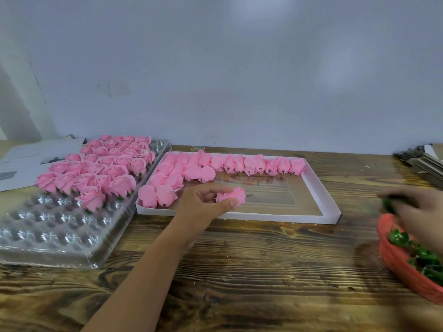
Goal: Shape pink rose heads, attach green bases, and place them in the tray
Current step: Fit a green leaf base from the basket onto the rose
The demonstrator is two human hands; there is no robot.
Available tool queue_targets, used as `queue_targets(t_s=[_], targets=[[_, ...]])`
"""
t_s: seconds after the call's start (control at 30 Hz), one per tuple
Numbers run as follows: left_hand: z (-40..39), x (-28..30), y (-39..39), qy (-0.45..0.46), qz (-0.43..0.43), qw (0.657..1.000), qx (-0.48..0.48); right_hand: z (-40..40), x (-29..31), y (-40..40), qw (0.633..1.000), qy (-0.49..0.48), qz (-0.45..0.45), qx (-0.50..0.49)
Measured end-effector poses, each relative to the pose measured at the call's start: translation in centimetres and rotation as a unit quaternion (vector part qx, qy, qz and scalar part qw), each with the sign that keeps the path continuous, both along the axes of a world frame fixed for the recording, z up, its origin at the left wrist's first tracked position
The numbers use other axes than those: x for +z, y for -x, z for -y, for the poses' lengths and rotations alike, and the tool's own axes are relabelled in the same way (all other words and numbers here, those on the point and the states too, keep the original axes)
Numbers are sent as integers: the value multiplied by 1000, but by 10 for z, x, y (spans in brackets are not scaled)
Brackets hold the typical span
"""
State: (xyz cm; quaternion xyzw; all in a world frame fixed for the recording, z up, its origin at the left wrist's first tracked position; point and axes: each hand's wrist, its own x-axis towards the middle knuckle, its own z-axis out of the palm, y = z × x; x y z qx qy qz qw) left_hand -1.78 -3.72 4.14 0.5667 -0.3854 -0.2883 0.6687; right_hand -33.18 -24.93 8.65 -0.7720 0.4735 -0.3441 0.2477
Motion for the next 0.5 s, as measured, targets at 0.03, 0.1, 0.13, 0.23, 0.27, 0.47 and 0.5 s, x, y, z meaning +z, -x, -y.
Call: queue_targets(t_s=[0.03,0.1,0.13,0.23,0.27,0.47,0.5], targets=[[0,0,0,0,-1,1000,0,-9,-2,-14,999,-35,24,30],[0,-1,-1,-3,-1,1000,-2,-27,-4,-51,988,-101,68,94],[0,-1,-1,-4,-1,1000,-1,-37,-6,-70,982,-122,88,116],[0,-1,-1,-3,-3,1000,1,-58,-16,-117,954,-205,156,153],[0,0,0,-1,-4,1000,1,-63,-22,-131,948,-218,169,156],[3,-6,0,-5,17,1000,-6,-77,-47,-172,822,-436,321,179],[3,-7,0,-7,17,1000,-11,-78,-49,-173,802,-457,336,187]])
